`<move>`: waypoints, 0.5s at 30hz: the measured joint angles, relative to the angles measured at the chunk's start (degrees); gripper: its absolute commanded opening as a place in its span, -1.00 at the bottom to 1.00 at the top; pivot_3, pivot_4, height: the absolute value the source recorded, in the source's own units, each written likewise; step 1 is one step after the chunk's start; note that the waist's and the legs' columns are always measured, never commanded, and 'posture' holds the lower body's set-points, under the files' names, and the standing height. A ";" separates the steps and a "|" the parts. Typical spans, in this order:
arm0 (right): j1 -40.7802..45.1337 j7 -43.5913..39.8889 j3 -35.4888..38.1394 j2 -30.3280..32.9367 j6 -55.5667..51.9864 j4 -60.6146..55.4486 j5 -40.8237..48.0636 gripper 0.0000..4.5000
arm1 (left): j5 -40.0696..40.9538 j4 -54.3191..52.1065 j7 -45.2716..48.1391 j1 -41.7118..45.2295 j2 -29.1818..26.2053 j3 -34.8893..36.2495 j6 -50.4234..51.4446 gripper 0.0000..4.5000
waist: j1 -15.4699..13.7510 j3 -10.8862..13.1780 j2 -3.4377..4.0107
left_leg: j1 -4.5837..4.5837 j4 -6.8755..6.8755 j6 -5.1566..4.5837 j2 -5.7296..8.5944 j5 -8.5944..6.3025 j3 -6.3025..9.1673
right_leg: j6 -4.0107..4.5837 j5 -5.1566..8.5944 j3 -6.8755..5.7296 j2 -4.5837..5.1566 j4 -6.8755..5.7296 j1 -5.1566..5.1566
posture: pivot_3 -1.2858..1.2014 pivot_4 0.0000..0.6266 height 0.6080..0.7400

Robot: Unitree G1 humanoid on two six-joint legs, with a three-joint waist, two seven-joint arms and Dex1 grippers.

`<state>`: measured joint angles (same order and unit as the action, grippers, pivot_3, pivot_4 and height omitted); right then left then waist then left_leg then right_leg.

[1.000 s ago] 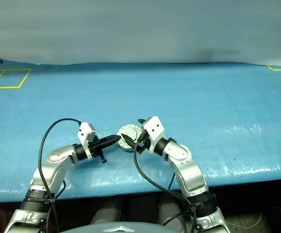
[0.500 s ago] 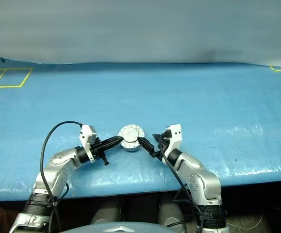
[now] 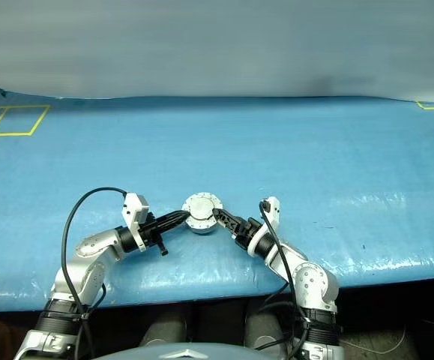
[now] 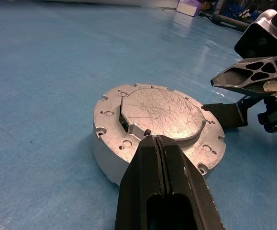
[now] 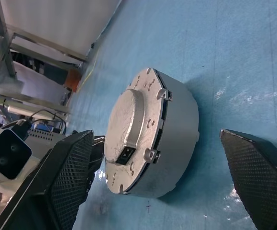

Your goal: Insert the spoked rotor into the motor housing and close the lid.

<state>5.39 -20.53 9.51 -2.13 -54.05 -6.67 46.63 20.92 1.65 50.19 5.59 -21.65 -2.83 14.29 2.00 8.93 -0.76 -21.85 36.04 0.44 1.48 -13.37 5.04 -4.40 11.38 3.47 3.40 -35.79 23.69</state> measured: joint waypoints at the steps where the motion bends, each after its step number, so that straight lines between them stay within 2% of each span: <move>1: 0.27 0.12 -0.08 -0.15 0.02 0.44 0.00 0.98 | -0.05 0.02 -0.04 -0.01 0.00 -0.01 -0.07 -1.00 | 0.00 0.00 0.00 | 0.00 0.00 0.00 0.00 0.00 0.00 | 0.00 0.00 -0.01 0.00 0.00 -0.01 | 0.03 -0.52 1.00; 15: 0.67 1.17 -0.73 -0.82 -0.25 1.98 3.48 0.98 | -0.54 0.08 -0.23 -0.25 0.19 -0.04 -1.19 -1.00 | 0.08 0.01 0.02 | 0.00 0.00 0.00 0.00 0.00 0.01 | 0.00 0.00 -0.01 -0.01 0.00 0.00 | 0.03 -0.52 1.00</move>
<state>6.06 -19.35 8.78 -2.95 -54.29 -4.68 50.11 20.38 1.73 49.96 5.34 -21.46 -2.87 13.10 2.08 8.95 -0.73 -21.85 36.04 0.44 1.48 -13.37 5.05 -4.39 11.38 3.45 3.39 -35.80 23.69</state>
